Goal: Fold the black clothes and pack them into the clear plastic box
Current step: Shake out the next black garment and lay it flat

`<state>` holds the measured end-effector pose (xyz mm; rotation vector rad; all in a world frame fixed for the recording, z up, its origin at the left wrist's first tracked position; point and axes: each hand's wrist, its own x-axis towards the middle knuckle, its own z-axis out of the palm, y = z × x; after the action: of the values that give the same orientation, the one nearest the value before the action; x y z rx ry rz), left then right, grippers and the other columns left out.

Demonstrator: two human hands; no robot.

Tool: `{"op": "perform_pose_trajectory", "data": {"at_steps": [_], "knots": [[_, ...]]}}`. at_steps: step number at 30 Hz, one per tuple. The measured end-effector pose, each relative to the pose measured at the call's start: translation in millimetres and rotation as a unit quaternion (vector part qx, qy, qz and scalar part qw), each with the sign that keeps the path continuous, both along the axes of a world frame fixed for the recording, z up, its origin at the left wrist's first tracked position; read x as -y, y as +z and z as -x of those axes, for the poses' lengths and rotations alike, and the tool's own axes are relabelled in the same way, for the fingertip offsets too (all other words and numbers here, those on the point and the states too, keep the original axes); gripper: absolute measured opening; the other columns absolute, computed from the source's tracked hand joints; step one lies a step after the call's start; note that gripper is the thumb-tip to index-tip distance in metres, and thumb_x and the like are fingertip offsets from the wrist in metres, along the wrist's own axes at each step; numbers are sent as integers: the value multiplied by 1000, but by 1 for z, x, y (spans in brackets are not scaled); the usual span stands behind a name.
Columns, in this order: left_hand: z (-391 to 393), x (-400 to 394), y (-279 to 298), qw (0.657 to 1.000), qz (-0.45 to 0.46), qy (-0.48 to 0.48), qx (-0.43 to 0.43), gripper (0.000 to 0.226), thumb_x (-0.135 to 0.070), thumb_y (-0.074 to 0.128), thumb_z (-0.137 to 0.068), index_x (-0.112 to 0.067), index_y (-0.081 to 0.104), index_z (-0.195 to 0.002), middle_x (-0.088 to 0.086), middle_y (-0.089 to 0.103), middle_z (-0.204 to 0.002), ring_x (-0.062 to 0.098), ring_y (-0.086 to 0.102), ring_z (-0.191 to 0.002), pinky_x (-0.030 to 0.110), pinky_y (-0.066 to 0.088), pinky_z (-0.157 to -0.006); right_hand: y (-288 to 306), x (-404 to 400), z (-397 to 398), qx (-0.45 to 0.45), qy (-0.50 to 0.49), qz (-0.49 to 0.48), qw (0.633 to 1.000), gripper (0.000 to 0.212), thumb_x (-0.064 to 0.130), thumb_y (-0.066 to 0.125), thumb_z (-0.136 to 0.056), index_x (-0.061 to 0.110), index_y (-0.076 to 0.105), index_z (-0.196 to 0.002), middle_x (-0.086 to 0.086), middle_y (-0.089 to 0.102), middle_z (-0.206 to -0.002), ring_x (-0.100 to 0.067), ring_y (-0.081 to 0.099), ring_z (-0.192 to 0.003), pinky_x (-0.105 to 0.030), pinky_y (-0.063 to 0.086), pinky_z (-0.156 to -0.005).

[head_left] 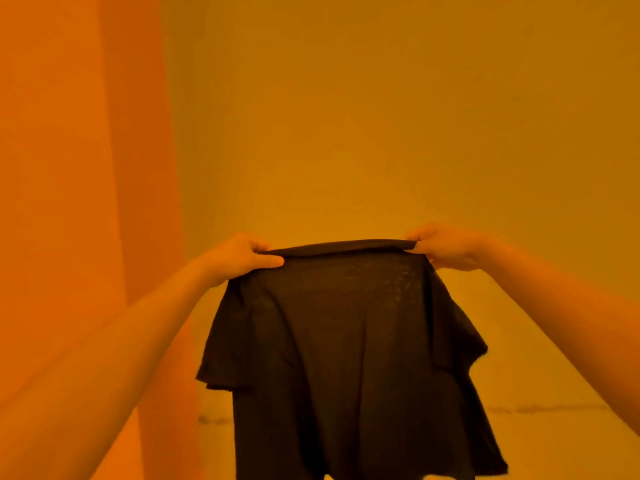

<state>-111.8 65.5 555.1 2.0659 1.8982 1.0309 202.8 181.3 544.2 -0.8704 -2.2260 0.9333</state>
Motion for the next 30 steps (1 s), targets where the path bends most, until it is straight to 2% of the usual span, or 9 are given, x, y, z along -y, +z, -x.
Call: {"op": "perform_pose_trajectory", "data": {"at_steps": [6, 9, 12, 15, 18, 20, 23, 27, 30], "knots": [[21, -12, -23, 993, 73, -56, 78, 26, -42, 59, -87, -16, 65, -90, 4, 68, -96, 16, 63, -90, 22, 49, -76, 4, 12, 12, -59, 32, 71, 995, 19, 25, 53, -89, 8, 60, -82, 0, 67, -67, -9, 65, -59, -21, 53, -56], [30, -19, -36, 975, 158, -88, 127, 77, -72, 71, -50, -16, 66, -102, 1, 69, -109, 12, 66, -98, 20, 53, -76, 8, 22, 17, 14, 73, 122, 990, 36, 39, 73, -70, 6, 58, -76, -2, 68, -65, -11, 65, -59, -23, 53, -55], [30, -20, -46, 974, 209, -46, 79, 53, -56, 45, -85, -14, 61, -115, 4, 62, -123, 15, 61, -107, 27, 51, -89, 8, 20, 20, 48, 93, 136, 985, 65, 48, 91, -30, 7, 67, -75, -7, 71, -77, -15, 69, -69, -26, 55, -59], [9, -20, -50, 985, 162, -54, 23, 40, -53, 52, -87, -19, 64, -103, -3, 68, -108, 12, 62, -99, 37, 47, -97, 5, 19, 29, 13, 84, 130, 988, 49, 44, 83, -52, 4, 67, -76, -7, 72, -76, -14, 69, -68, -27, 56, -60], [-38, -17, -46, 968, 90, -203, 116, 80, -72, 70, -51, -29, 53, -117, -16, 63, -111, 1, 58, -107, 24, 45, -92, 0, 20, 46, 2, 80, 105, 991, 23, 24, 58, -85, 7, 62, -71, -1, 68, -63, -9, 65, -57, -21, 52, -53], [-71, -21, -45, 954, 62, -251, 154, 67, -48, 72, -68, -25, 47, -126, -8, 58, -121, 5, 54, -114, 22, 43, -94, -2, 22, 58, 17, 90, 103, 990, 33, 14, 51, -92, 13, 68, -63, 1, 68, -60, -8, 65, -55, -20, 50, -49], [-94, -31, -45, 962, 36, -210, 168, 6, -17, 60, -90, -21, 60, -94, -12, 66, -84, 0, 60, -82, 12, 46, -72, -2, 28, 67, 63, 77, 85, 991, 24, 18, 54, -91, 11, 64, -70, 1, 66, -58, -9, 63, -52, -21, 50, -49], [-90, -42, -56, 960, 62, -202, 182, 17, -10, 57, -90, -19, 63, -76, -10, 64, -64, 2, 58, -61, 17, 43, -60, -2, 31, 57, 156, 68, 83, 982, 54, 54, 78, -52, 10, 62, -79, 3, 69, -65, -8, 66, -60, -21, 52, -55], [-84, -47, -58, 967, 23, -180, 179, 25, -9, 57, -90, -13, 57, -65, -8, 54, -50, 2, 48, -47, 17, 35, -49, -10, 24, 44, 243, 91, 102, 960, 76, 52, 90, -19, 13, 67, -80, 1, 73, -76, -11, 69, -70, -23, 55, -62]]}}
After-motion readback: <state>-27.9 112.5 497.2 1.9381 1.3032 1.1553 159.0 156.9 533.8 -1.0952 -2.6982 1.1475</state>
